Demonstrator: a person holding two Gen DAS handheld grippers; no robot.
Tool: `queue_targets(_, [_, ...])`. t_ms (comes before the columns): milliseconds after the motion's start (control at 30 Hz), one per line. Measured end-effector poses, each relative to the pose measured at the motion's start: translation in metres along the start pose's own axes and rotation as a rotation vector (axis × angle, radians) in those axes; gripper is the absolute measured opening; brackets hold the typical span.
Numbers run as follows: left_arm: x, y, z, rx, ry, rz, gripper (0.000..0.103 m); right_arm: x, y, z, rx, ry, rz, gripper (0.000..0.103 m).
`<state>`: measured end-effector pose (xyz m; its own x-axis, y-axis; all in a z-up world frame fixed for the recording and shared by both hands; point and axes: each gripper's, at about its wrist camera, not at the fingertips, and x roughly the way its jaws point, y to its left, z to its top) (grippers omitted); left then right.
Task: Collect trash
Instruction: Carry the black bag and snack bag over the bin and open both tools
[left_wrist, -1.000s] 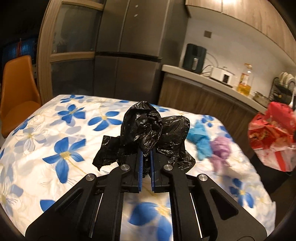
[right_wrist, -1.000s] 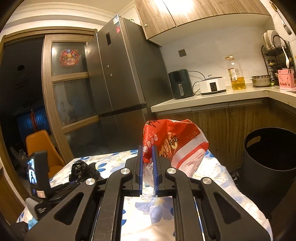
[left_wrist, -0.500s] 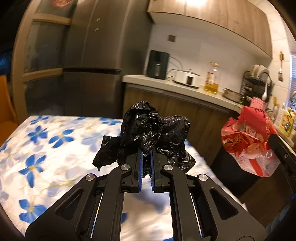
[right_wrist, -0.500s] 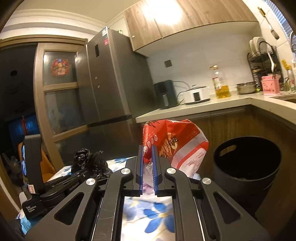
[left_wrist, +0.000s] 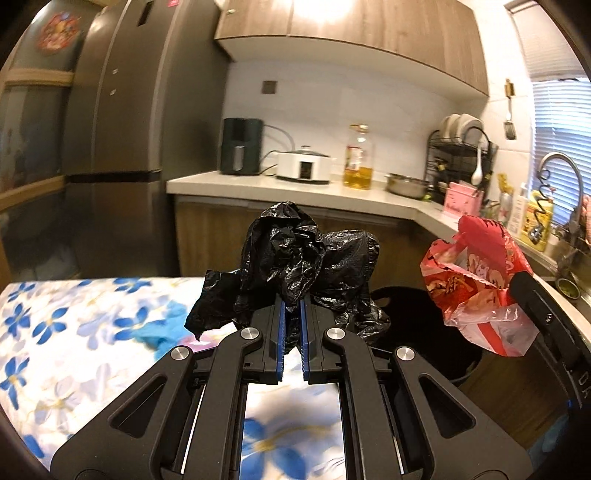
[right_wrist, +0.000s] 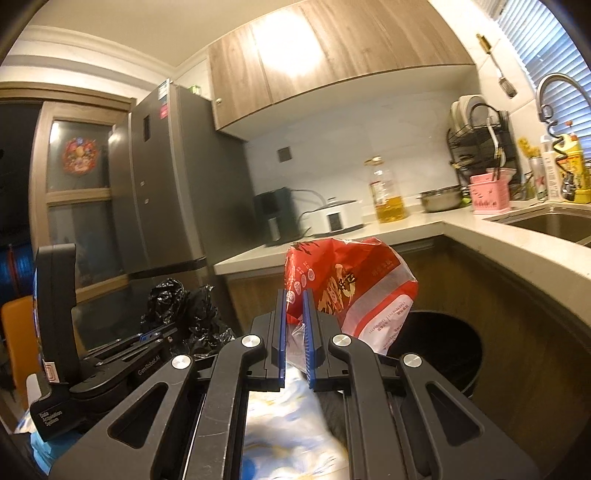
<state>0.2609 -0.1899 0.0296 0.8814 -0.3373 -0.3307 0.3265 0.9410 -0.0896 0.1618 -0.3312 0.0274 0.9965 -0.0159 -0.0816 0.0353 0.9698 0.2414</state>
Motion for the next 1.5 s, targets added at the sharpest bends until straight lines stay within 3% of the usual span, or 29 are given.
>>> queue_targets(600, [0.065, -0.086, 0.001, 0.058, 0.030, -0.125, 0.006, 0.021, -0.067, 0.005, 0.063, 0.026, -0.076, 0.009])
queue_targets(1100, [0.109, -0.103, -0.018, 0.077, 0.122, -0.205, 0.009, 0.052, -0.081, -0.004, 0.092, 0.086, -0.078, 0.009])
queue_targets(1200, [0.115, -0.102, -0.022, 0.080, 0.146, -0.208, 0.022, 0.055, -0.082, -0.004, 0.090, 0.093, -0.075, 0.009])
queue_targets(1267, [0.115, -0.099, -0.024, 0.073, 0.143, -0.209, 0.048, 0.057, -0.083, -0.004, 0.091, 0.098, -0.075, 0.009])
queue_targets(1367, [0.112, -0.089, -0.026, 0.059, 0.129, -0.189, 0.059, 0.061, -0.085, -0.005, 0.099, 0.109, -0.071, 0.009])
queue_targets(1500, [0.104, -0.062, -0.027, -0.007, 0.112, -0.130, 0.065, 0.066, -0.086, -0.008, 0.101, 0.130, -0.064, 0.013])
